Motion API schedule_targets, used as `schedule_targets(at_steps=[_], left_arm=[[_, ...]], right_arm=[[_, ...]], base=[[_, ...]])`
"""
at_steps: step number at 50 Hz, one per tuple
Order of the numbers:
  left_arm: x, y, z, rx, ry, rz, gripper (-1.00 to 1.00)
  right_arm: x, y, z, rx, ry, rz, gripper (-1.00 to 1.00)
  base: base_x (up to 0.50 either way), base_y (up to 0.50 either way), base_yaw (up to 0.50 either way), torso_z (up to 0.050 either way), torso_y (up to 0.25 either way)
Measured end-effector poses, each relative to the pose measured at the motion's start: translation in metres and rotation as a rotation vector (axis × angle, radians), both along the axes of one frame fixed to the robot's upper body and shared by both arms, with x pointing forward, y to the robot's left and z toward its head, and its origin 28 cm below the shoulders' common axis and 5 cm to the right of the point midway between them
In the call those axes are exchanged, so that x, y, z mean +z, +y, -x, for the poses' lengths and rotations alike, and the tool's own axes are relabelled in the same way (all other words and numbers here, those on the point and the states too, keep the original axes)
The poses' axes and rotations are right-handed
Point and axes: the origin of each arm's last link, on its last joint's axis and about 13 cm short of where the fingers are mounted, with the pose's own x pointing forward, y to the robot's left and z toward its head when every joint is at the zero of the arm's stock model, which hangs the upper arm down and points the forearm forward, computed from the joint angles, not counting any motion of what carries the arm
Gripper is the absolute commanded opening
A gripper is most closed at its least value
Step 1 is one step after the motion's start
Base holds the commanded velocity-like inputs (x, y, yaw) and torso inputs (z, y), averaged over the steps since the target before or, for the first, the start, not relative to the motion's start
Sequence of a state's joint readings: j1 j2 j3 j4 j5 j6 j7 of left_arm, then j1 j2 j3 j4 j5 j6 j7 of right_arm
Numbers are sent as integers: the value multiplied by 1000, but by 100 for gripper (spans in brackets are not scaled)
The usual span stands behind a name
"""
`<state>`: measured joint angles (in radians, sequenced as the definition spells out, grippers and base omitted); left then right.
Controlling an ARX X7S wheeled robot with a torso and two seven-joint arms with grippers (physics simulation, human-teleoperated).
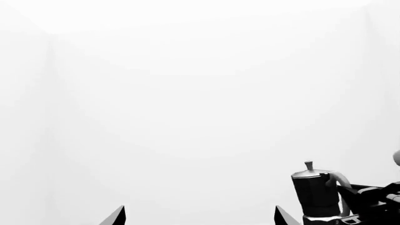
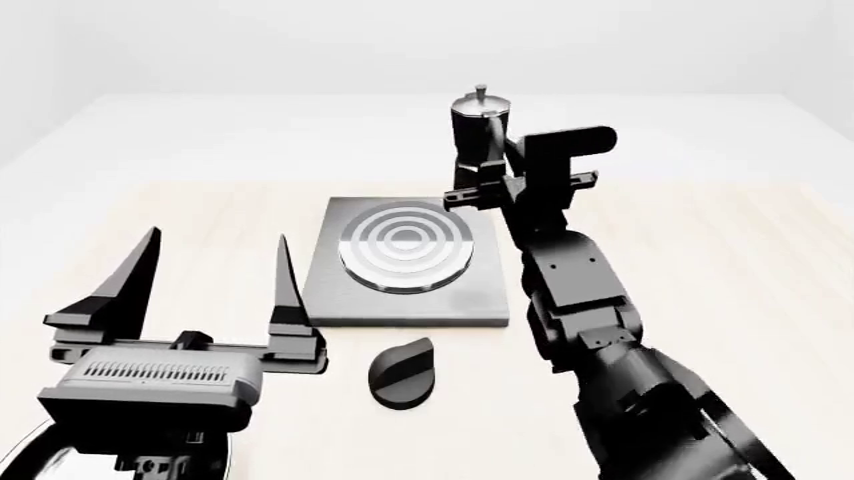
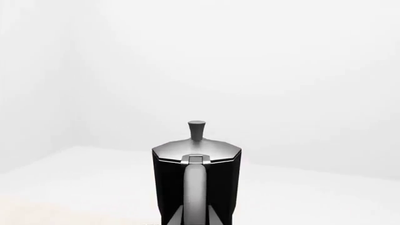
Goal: Turn on the stove and put the moka pot on it.
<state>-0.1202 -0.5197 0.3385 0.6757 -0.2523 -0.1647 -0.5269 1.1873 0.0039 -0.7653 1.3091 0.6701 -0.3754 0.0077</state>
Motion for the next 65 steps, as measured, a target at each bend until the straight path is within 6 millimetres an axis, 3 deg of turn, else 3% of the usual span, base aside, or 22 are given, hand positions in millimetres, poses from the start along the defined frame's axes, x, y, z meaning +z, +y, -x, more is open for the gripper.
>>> schedule_targets(at_steps=[29,65], left_arm=[[-1,0,1,4,8,5,100],[-3,1,1,3,20,-1,100]], right_arm=[[-9,26,8,142,10,-23,-100],[-10,42,16,175,-81,-117,-100]], base=[[0,0,0,0,1],[0,0,0,0,1]])
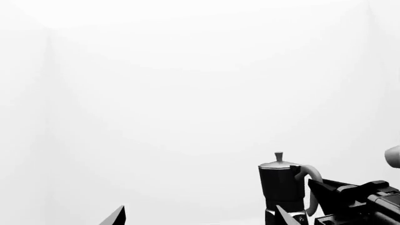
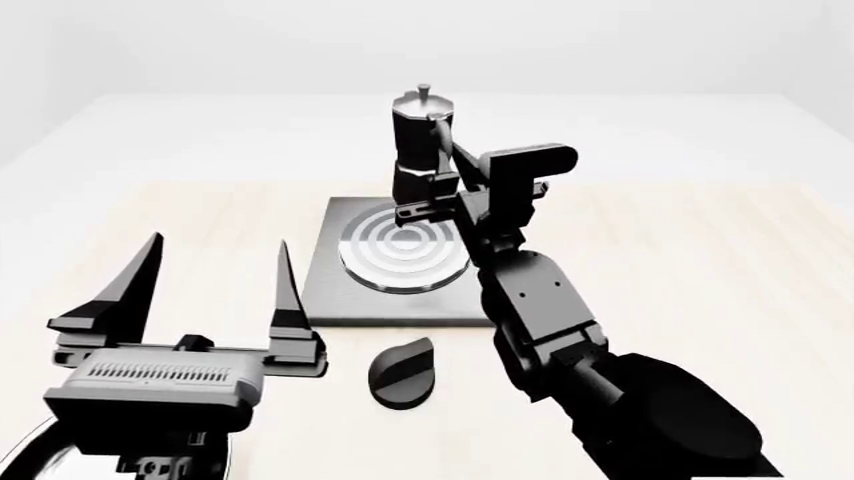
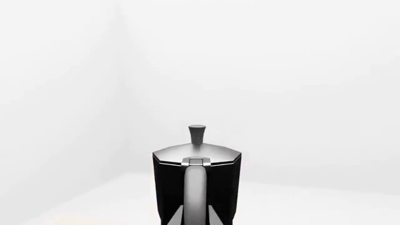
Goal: Turn on the stove and put the moka pot on it.
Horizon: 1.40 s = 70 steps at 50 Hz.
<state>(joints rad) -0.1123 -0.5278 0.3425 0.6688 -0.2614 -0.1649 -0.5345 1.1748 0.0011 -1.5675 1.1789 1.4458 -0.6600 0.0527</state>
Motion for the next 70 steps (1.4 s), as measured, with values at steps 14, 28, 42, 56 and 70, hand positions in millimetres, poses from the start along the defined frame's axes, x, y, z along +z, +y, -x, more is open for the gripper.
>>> schedule_targets(at_steps=[14,28,42,56,70], left_arm=[[-1,0,0,1,3,-7,100],[-2,-1,-1,1,7,-12,100],[-3,-1,-1,-2,8,-15,100],[-3,-2,-1,-7,8,-14,100],[-4,-2,-1,-11,10,-14,100]], right_arm=[[2,1,0,-7,-13,-2,-100],[0,2,1,-8,-15,-2,-100],[2,2,1,-10,-42,-12,-100],[13,3,0,-36,-121,-39,-100],[19,6,0,-40,-150,-42,-100]], base=[[0,0,0,0,1],[0,0,0,0,-67],[-1,0,0,0,-120],[-1,0,0,0,-121],[-1,0,0,0,-121]])
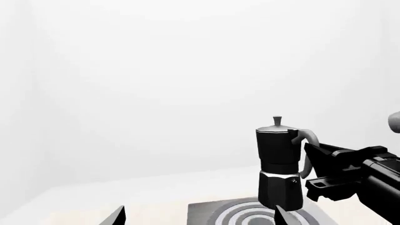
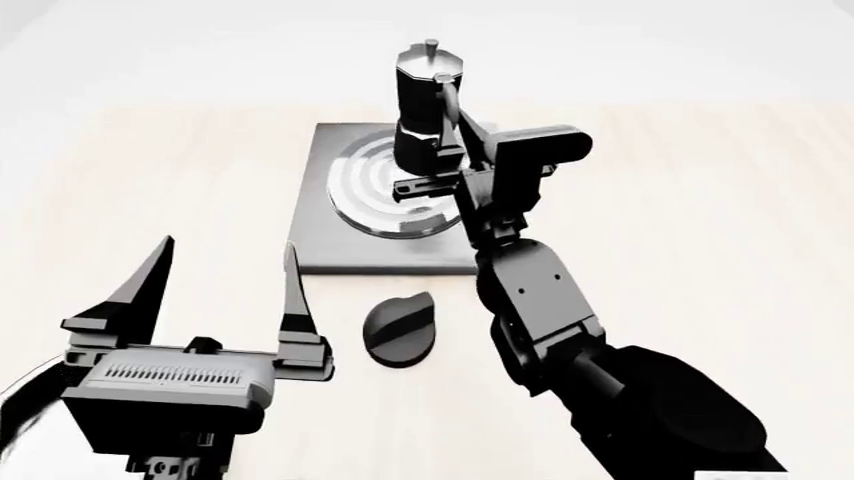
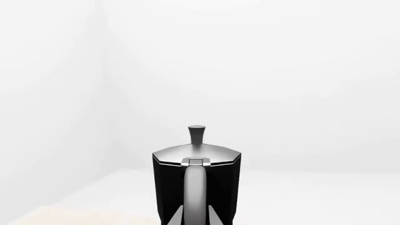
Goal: Turn on the stove and put the moka pot on it.
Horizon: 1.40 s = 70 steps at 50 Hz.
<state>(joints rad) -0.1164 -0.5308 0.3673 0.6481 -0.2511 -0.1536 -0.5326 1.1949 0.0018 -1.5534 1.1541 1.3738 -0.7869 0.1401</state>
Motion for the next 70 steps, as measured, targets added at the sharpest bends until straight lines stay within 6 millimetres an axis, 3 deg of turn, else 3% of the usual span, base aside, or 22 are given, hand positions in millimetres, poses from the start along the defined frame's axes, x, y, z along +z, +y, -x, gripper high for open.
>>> schedule_targets(at_steps=[26,48,49,70], left_arm=[[-1,-1,-1,-7,1,1,100],[-2,-2,-1,-20,-7,11,100],[-2,-2,-1,-20,-7,12,100],[-1,-2,-1,-24,-9,16,100]], right_arm=[[3,3,0,9,-8,17,-100],[4,3,0,10,-15,13,-100],[4,3,0,10,-15,14,100],[1,6,2,18,-5,31,100]], base=[[0,0,0,0,-113],[0,0,0,0,-1],[0,0,0,0,0],[0,0,0,0,0]])
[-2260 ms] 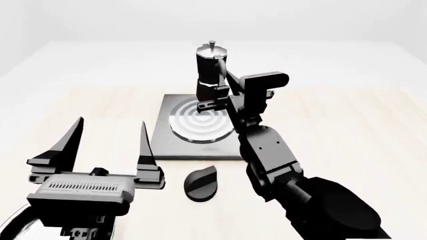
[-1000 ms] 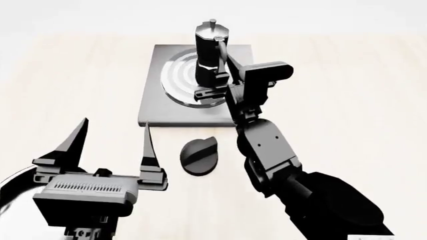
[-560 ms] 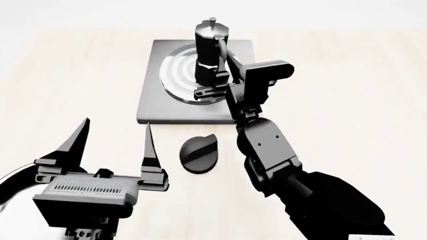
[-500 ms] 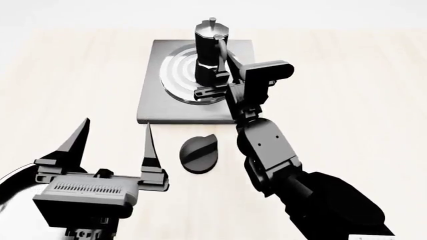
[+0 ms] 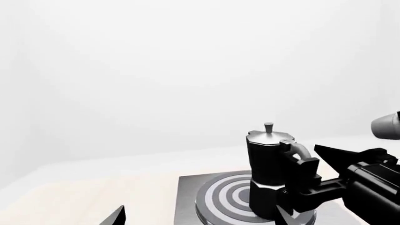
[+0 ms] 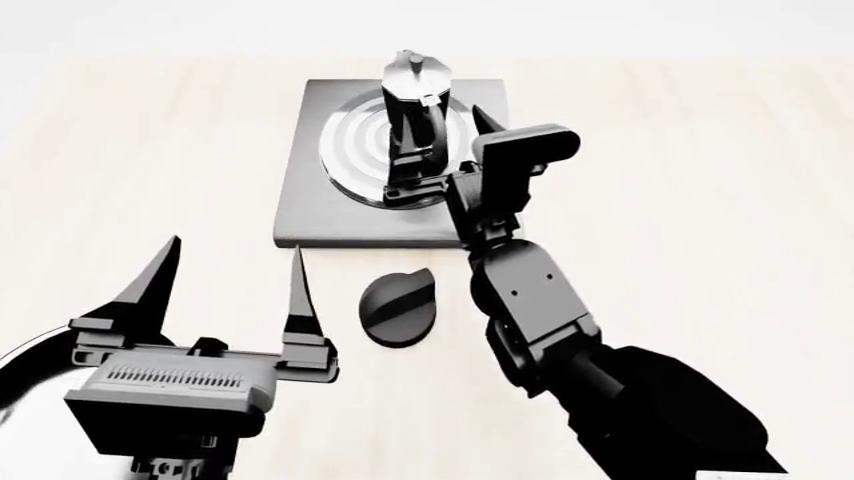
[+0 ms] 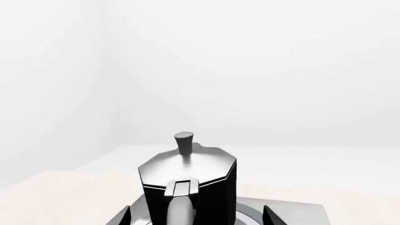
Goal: Turn on the stove and put the moka pot on it.
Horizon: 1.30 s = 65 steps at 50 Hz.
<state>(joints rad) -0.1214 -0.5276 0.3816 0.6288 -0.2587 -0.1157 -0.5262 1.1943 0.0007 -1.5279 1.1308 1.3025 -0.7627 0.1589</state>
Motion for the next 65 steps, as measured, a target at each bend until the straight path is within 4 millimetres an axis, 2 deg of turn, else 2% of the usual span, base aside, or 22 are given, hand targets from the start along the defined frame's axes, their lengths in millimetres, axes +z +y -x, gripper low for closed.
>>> schedule_targets(at_steps=[16,28,38,49,65], left_arm=[[4,0,-2,7,-6,1,100],[22,4,-7,38,-49,-11,100],[48,8,-14,76,-112,-43,100],[84,13,-19,100,-231,-81,100],[123,17,-9,118,-368,-112,100]], right_arm=[[9,4,2,28,-66,-35,100],[39,-3,18,48,-181,-82,100],[80,-11,46,57,-291,-118,100],[130,-25,84,-20,-406,-127,100],[176,-56,146,-200,-579,-134,100]], base=[[0,0,0,0,0],[0,0,0,0,0],[0,0,0,0,0],[0,0,0,0,0],[0,0,0,0,0]])
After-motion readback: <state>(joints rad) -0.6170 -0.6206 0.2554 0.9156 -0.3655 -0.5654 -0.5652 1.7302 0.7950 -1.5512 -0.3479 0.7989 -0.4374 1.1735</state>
